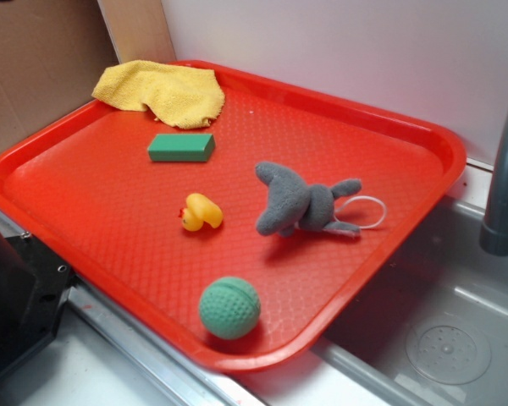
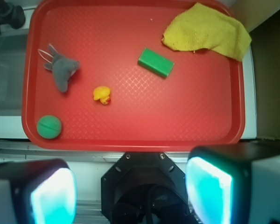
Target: Grab the yellow duck.
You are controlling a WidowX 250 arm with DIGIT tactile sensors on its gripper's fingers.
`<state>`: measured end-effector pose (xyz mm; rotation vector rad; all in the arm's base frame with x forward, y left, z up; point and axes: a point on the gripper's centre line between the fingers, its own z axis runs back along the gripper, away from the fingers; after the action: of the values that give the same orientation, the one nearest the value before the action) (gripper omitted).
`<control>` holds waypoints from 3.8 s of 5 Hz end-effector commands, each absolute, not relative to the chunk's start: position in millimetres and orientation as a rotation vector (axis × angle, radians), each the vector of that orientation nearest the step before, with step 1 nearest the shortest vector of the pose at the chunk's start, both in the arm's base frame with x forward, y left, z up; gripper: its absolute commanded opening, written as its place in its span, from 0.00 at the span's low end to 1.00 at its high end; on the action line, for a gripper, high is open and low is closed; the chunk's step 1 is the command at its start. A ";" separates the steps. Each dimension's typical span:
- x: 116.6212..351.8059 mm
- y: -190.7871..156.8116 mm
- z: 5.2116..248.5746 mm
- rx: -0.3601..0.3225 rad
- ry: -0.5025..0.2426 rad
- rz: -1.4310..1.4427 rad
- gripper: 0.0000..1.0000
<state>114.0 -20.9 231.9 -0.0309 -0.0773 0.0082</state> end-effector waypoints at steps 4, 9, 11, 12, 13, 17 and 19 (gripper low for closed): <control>156.4 -52.2 126.2 0.050 -0.056 0.132 1.00; 190.6 -51.7 35.6 0.023 0.115 0.007 1.00; 194.3 -53.1 31.1 -0.006 0.134 -0.015 1.00; 193.0 -55.9 29.8 -0.012 0.138 -0.030 0.00; 192.1 -57.8 27.4 -0.034 0.147 -0.044 0.00; 187.4 -41.7 105.0 -0.089 0.083 -0.003 0.00; 166.6 -16.3 196.7 -0.015 0.041 0.107 0.00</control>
<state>164.8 -17.1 187.1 -0.0124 0.0851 0.0904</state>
